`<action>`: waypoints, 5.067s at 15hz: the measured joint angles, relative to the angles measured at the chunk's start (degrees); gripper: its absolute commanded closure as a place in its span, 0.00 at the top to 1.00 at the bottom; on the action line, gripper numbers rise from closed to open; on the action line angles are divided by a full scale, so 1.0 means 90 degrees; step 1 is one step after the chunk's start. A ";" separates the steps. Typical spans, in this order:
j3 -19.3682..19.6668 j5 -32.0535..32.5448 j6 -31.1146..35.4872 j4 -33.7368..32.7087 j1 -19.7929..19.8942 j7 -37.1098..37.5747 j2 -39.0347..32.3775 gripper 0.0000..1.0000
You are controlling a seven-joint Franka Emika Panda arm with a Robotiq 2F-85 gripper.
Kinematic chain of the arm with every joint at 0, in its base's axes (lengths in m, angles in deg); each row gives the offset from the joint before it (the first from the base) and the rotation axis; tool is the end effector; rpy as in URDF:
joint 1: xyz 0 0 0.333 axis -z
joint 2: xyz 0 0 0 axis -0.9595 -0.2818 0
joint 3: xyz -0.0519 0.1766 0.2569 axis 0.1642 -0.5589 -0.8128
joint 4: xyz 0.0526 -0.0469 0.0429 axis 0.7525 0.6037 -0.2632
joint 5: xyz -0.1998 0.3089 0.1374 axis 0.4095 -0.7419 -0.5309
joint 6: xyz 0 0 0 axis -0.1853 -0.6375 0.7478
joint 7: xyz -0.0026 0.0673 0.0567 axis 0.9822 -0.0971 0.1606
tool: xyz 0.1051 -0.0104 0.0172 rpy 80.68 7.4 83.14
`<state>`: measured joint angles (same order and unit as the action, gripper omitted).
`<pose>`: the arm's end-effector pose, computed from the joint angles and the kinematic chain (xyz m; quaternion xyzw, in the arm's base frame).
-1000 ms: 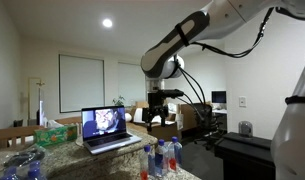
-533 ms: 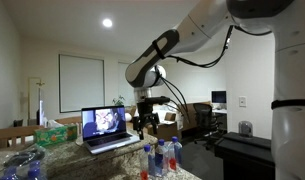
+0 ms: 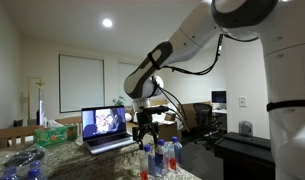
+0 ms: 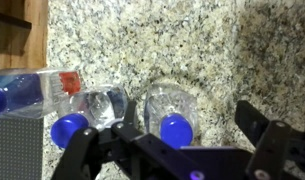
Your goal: Move the three bottles to the left, one at a time
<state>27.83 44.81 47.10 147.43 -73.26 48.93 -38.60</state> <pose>0.5201 -0.0133 0.3598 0.9942 -0.0135 -0.1061 0.0071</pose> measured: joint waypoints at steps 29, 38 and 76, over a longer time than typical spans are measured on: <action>-0.0115 0.0002 -0.0803 -0.1183 -0.0403 0.1685 -0.0740 0.15; -0.1070 0.0050 -0.2814 -0.3539 -0.1547 0.1688 -0.1450 0.14; -0.0044 0.0176 -0.2183 -0.3124 -0.0417 0.0703 -0.0418 1.00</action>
<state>27.43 46.40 27.44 119.32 -77.01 55.26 -42.36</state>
